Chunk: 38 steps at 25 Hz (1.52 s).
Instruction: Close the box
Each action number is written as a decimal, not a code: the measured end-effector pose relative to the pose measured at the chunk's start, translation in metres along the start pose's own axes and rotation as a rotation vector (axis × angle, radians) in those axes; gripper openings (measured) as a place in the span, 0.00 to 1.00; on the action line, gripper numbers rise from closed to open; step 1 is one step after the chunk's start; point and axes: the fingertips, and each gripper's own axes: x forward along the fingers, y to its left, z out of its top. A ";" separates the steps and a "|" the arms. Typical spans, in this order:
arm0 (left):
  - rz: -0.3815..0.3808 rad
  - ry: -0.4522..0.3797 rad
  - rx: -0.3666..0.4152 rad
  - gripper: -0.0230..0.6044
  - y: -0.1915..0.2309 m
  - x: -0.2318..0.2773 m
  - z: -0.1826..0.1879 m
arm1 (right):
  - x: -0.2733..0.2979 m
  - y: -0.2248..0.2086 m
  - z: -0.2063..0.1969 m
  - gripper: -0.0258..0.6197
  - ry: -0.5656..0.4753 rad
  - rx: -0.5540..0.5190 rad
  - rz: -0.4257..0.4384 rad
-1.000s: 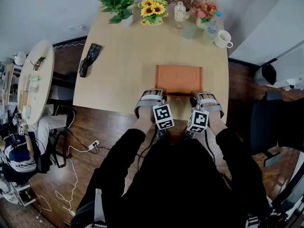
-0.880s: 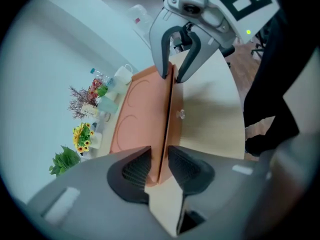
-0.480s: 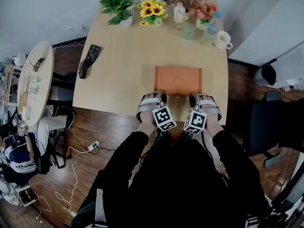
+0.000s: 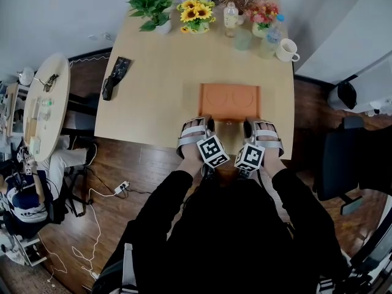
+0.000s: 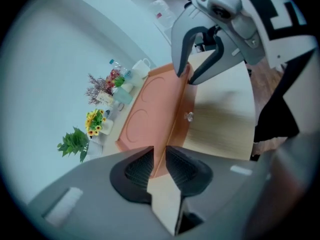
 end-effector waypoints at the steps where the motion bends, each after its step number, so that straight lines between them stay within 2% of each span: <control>1: 0.015 -0.020 -0.060 0.13 0.005 -0.005 -0.004 | -0.003 -0.004 -0.001 0.21 -0.018 0.049 -0.003; 3: 0.013 -0.105 -0.253 0.16 0.015 -0.017 -0.014 | -0.013 -0.013 -0.009 0.25 -0.061 0.203 0.008; 5: -0.051 -0.215 -0.452 0.30 0.018 -0.025 -0.022 | -0.019 -0.017 -0.024 0.31 -0.089 0.398 0.062; 7: -0.129 -0.248 -0.543 0.47 0.013 -0.017 -0.033 | -0.015 -0.011 -0.039 0.44 -0.098 0.582 0.160; 9: -0.200 -0.221 -0.598 0.48 0.006 0.000 -0.046 | -0.006 -0.003 -0.047 0.52 -0.112 0.740 0.262; 12: -0.317 -0.213 -0.717 0.48 0.002 0.017 -0.054 | 0.004 -0.003 -0.048 0.52 -0.157 0.895 0.357; 14: -0.355 -0.221 -0.736 0.46 0.003 0.023 -0.050 | 0.009 -0.003 -0.047 0.47 -0.163 0.896 0.389; 16: -0.370 -0.216 -0.717 0.27 0.003 0.026 -0.046 | 0.013 -0.002 -0.047 0.39 -0.149 0.870 0.394; 17: -0.369 -0.209 -0.709 0.23 0.003 0.027 -0.045 | 0.014 -0.003 -0.047 0.34 -0.144 0.867 0.386; 23: -0.326 -0.200 -0.724 0.20 0.003 0.028 -0.044 | 0.014 -0.004 -0.049 0.29 -0.151 0.906 0.338; 30: -0.319 -0.193 -0.712 0.22 0.000 0.025 -0.048 | 0.011 -0.005 -0.050 0.31 -0.144 0.913 0.348; 32: -0.332 -0.181 -0.749 0.23 -0.002 0.014 -0.055 | 0.000 -0.012 -0.053 0.31 -0.150 0.978 0.343; 34: -0.320 -0.201 -0.837 0.23 0.009 -0.005 -0.061 | -0.018 -0.034 -0.054 0.30 -0.186 1.079 0.310; 36: -0.266 -0.274 -0.926 0.23 0.038 -0.034 -0.056 | -0.043 -0.068 -0.049 0.29 -0.256 1.162 0.245; 38: -0.197 -0.366 -0.980 0.23 0.074 -0.074 -0.041 | -0.076 -0.107 -0.038 0.22 -0.355 1.205 0.166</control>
